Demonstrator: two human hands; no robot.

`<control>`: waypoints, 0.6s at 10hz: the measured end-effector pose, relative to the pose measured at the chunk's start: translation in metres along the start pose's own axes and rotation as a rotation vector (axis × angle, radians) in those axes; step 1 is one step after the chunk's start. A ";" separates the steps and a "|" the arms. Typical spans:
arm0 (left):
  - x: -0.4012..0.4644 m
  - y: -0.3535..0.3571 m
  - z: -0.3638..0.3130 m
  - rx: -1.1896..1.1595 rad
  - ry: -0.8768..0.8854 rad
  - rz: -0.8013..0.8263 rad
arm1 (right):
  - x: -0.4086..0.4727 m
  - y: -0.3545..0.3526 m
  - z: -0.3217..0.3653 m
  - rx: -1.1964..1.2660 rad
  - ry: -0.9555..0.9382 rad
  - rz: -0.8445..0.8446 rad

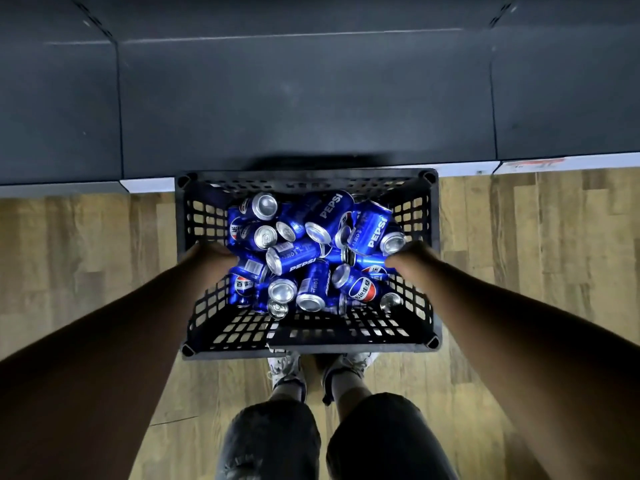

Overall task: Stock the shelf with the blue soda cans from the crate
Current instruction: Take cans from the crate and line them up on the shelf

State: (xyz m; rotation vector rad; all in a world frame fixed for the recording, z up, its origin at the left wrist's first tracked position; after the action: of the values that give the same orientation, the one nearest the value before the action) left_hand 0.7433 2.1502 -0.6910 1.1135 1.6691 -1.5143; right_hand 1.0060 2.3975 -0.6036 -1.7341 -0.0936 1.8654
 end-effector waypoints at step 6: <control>-0.005 0.081 -0.115 0.200 0.207 0.195 | 0.082 0.102 0.017 0.546 0.076 0.226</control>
State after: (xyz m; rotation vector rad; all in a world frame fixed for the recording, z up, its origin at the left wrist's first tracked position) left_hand 0.8280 2.2618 -0.7071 1.5388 1.5122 -1.5055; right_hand 0.9541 2.3565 -0.7178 -1.4666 0.6082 1.7556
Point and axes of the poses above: each hand's wrist, its own x-axis towards the middle knuckle, its own y-axis out of the palm, z = x × y, the point moved 5 cm from there along x, towards the middle knuckle, and after that the axes turned 15 degrees about x, right-handed, at the moved point
